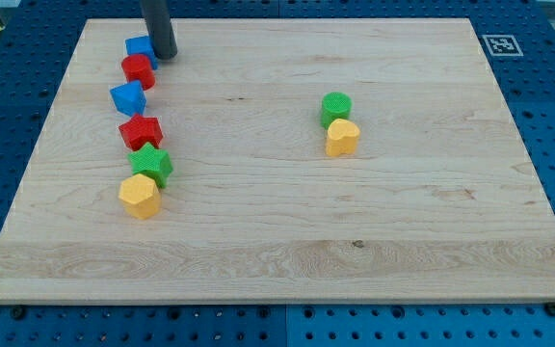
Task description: Place your arm right to the red star
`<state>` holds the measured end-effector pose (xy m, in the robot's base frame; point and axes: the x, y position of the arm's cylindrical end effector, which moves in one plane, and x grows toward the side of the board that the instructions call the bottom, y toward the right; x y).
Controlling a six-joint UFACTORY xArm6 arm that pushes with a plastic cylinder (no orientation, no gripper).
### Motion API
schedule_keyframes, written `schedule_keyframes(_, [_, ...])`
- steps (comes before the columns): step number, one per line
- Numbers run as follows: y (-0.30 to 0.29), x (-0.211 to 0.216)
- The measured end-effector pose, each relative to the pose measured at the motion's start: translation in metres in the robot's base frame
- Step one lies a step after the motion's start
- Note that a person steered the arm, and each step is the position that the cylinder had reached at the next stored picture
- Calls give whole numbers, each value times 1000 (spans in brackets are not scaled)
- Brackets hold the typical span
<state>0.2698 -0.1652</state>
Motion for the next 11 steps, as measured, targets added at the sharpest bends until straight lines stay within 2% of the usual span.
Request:
schedule_keyframes(2, [-1, 0])
schedule_keyframes(3, [24, -7])
schedule_keyframes(4, [81, -20])
schedule_keyframes(5, [102, -15])
schedule_keyframes(7, [98, 31])
schedule_keyframes(9, [95, 147])
schedule_keyframes(10, [92, 171])
schedule_keyframes(11, [82, 172])
